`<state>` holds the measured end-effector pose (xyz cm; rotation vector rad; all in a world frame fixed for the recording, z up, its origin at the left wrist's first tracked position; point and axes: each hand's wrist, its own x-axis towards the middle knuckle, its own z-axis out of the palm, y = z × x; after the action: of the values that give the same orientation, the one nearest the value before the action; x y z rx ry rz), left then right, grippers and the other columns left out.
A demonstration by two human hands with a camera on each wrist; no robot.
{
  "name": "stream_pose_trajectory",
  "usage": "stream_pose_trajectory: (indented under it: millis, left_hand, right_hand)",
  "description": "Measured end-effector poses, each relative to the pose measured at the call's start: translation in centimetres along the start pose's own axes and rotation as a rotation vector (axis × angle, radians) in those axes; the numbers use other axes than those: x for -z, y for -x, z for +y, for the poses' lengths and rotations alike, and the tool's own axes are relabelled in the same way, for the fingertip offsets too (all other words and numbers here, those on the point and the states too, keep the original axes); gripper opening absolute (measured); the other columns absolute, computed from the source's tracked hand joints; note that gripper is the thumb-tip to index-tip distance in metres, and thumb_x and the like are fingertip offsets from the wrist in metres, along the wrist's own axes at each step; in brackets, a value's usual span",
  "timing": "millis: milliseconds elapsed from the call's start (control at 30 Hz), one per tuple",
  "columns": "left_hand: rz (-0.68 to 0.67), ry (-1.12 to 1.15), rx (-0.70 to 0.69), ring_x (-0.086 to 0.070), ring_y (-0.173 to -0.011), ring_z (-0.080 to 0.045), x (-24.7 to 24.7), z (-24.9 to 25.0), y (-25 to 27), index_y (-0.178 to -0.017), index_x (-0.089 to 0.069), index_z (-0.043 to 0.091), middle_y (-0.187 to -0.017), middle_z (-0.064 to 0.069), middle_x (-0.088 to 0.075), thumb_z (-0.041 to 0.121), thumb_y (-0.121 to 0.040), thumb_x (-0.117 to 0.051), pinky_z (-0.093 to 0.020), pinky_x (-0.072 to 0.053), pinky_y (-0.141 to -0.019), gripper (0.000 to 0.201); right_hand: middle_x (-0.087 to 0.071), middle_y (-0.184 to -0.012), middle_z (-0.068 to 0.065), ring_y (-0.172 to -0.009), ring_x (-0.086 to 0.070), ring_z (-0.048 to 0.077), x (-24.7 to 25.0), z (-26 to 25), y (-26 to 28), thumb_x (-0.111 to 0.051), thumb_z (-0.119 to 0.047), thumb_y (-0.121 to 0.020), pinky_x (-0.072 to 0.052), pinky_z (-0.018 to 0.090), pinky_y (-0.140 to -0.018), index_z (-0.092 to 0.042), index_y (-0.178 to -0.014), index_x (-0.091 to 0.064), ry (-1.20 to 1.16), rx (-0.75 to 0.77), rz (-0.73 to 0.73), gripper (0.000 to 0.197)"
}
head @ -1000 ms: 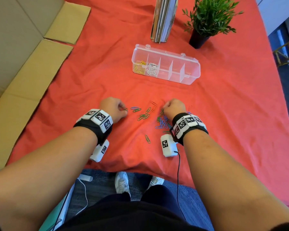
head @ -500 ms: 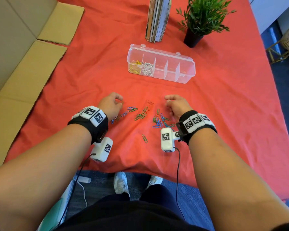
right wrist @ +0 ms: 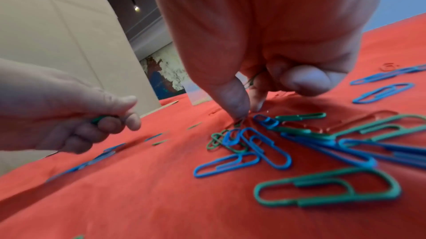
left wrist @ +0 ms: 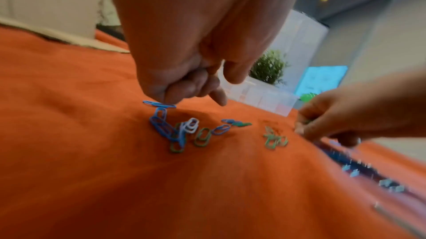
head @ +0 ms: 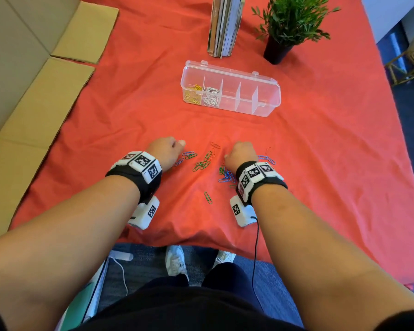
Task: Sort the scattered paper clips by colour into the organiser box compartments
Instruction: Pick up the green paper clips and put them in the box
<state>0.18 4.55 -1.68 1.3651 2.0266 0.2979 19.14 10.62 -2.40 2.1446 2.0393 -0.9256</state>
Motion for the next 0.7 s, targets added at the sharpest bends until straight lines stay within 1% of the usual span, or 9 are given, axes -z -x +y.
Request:
stream_pose_trajectory:
  millis: [67, 133, 200, 400, 467, 500, 533, 600, 700]
  left_hand:
    - [0.039, -0.176, -0.07, -0.059, -0.095, -0.033, -0.5, -0.7, 0.1, -0.093, -0.067, 0.009, -0.098, -0.017, -0.066, 0.033, -0.085, -0.06, -0.034, -0.043, -0.079, 0.027]
    - [0.044, -0.238, -0.087, -0.06, -0.095, -0.032, -0.9, -1.2, 0.3, -0.093, -0.069, 0.014, -0.1, -0.014, -0.063, 0.03, -0.076, -0.069, -0.032, -0.044, -0.081, 0.024]
    - [0.058, -0.25, -0.073, -0.059, -0.096, -0.033, -1.0, -1.2, 0.5, -0.091, -0.069, 0.015, -0.101, -0.013, -0.059, 0.029, -0.074, -0.071, -0.034, -0.045, -0.082, 0.022]
    - [0.043, -0.35, -0.035, -0.058, -0.101, -0.033, -0.8, -1.0, 1.1, -0.095, -0.068, 0.011, -0.107, -0.015, -0.057, 0.04, -0.078, -0.067, -0.036, -0.047, -0.083, 0.033]
    - [0.037, -0.375, -0.024, -0.059, -0.103, -0.033, -0.5, -1.1, 1.3, -0.099, -0.069, 0.011, -0.11, -0.015, -0.058, 0.038, -0.078, -0.068, -0.036, -0.047, -0.084, 0.035]
    - [0.031, -0.388, -0.016, -0.059, -0.104, -0.032, -0.4, -1.2, 1.4, -0.101, -0.069, 0.011, -0.111, -0.014, -0.06, 0.036, -0.077, -0.069, -0.035, -0.048, -0.085, 0.035]
    - [0.027, -0.4, -0.013, -0.06, -0.104, -0.031, -0.3, -1.4, 1.4, -0.101, -0.069, 0.01, -0.11, -0.014, -0.063, 0.033, -0.077, -0.07, -0.035, -0.048, -0.086, 0.033]
    - [0.011, -0.412, -0.015, -0.061, -0.102, -0.03, -0.2, -1.8, 1.4, -0.098, -0.071, 0.011, -0.107, -0.014, -0.066, 0.029, -0.078, -0.069, -0.034, -0.048, -0.087, 0.027]
    - [0.001, -0.435, -0.051, -0.062, -0.101, -0.031, -0.1, -2.0, 1.4, -0.095, -0.071, 0.012, -0.105, -0.015, -0.068, 0.023, -0.082, -0.063, -0.035, -0.048, -0.086, 0.019]
  right_hand:
    - [-0.061, -0.119, 0.015, -0.113, -0.057, 0.031, 0.0, -0.3, 0.2, -0.054, -0.019, -0.086, -0.041, 0.028, -0.079, -0.003, -0.115, -0.061, 0.015, 0.002, -0.015, 0.034]
    - [-0.06, -0.123, 0.016, -0.116, -0.055, 0.032, 0.0, -0.4, 0.0, -0.047, -0.017, -0.089, -0.043, 0.031, -0.088, -0.003, -0.118, -0.059, 0.021, -0.004, -0.024, 0.034]
    - [-0.054, -0.127, 0.019, -0.119, -0.052, 0.034, 0.1, -0.5, 0.1, -0.045, -0.017, -0.09, -0.043, 0.034, -0.098, 0.001, -0.122, -0.054, 0.014, -0.029, -0.005, 0.037]
    - [-0.053, -0.126, 0.018, -0.118, -0.052, 0.032, -0.1, -1.0, 0.3, -0.041, -0.009, -0.09, -0.046, 0.035, -0.096, 0.002, -0.122, -0.054, 0.21, 0.108, -0.028, 0.036]
    - [-0.06, -0.117, 0.013, -0.11, -0.057, 0.027, 0.2, -0.9, 0.0, -0.042, -0.012, -0.091, -0.045, 0.031, -0.09, -0.002, -0.114, -0.061, 0.213, 0.183, -0.06, 0.032]
    - [-0.063, -0.105, 0.009, -0.098, -0.059, 0.023, 0.5, -0.9, -0.3, -0.044, -0.015, -0.09, -0.046, 0.029, -0.084, -0.007, -0.105, -0.065, 0.11, 0.162, -0.082, 0.027]
    - [-0.062, -0.089, 0.003, -0.082, -0.058, 0.02, 0.9, -1.1, -0.5, -0.048, -0.017, -0.086, -0.046, 0.027, -0.075, -0.012, -0.092, -0.065, -0.131, 0.082, -0.091, 0.018]
    - [-0.049, -0.063, -0.002, -0.054, -0.044, 0.012, 1.4, -1.3, -0.6, -0.051, -0.015, -0.077, -0.038, 0.023, -0.054, -0.018, -0.068, -0.051, -0.752, -0.046, -0.135, 0.009]
    - [-0.042, -0.06, 0.004, -0.044, -0.034, 0.012, 2.7, -1.3, 0.6, -0.044, -0.011, -0.074, -0.032, 0.019, -0.044, -0.013, -0.069, -0.047, -1.496, -0.058, -0.34, 0.006]
